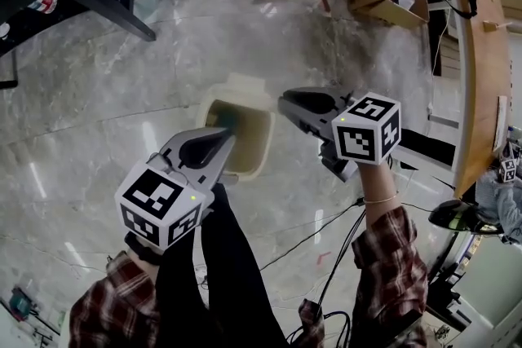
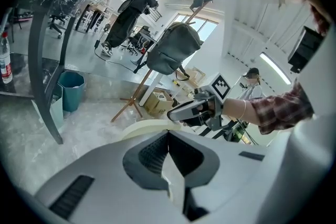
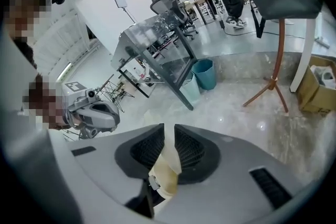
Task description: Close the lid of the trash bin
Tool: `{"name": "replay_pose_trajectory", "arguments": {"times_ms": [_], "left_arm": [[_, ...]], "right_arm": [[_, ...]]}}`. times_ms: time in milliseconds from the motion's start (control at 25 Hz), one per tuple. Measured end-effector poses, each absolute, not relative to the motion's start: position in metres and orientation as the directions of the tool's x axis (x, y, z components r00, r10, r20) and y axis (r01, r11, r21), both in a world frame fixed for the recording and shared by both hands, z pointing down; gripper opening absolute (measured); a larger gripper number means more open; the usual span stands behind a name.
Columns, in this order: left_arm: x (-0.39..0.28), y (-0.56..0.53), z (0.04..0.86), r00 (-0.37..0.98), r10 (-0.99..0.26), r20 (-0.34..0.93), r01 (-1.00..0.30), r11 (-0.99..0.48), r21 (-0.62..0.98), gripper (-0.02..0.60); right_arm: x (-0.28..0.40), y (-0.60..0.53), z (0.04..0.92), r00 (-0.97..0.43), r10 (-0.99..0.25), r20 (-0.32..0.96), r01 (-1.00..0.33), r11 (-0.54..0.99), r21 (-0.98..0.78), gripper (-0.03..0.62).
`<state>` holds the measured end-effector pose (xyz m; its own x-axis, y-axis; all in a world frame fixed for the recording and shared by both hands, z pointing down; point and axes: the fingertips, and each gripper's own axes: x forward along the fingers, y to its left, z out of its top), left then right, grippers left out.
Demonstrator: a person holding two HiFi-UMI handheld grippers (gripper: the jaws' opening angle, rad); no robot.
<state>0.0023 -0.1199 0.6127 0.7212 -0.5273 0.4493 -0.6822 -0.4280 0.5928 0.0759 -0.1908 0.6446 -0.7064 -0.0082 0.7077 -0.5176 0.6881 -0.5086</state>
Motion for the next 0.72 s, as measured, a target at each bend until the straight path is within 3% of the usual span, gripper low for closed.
{"name": "replay_pose_trajectory", "arguments": {"times_ms": [200, 720], "left_arm": [[0.001, -0.112, 0.609, 0.724, -0.523, 0.45, -0.68, -0.427, 0.596, 0.012], [0.019, -0.091, 0.631, 0.747, -0.476, 0.465, -0.662, -0.461, 0.591, 0.012]], "right_arm": [[0.073, -0.153, 0.649, -0.711, 0.068, 0.7, -0.473, 0.69, -0.548, 0.069], [0.074, -0.042, 0.698, -0.669, 0.069, 0.74, -0.501, 0.693, -0.518, 0.067]]}}
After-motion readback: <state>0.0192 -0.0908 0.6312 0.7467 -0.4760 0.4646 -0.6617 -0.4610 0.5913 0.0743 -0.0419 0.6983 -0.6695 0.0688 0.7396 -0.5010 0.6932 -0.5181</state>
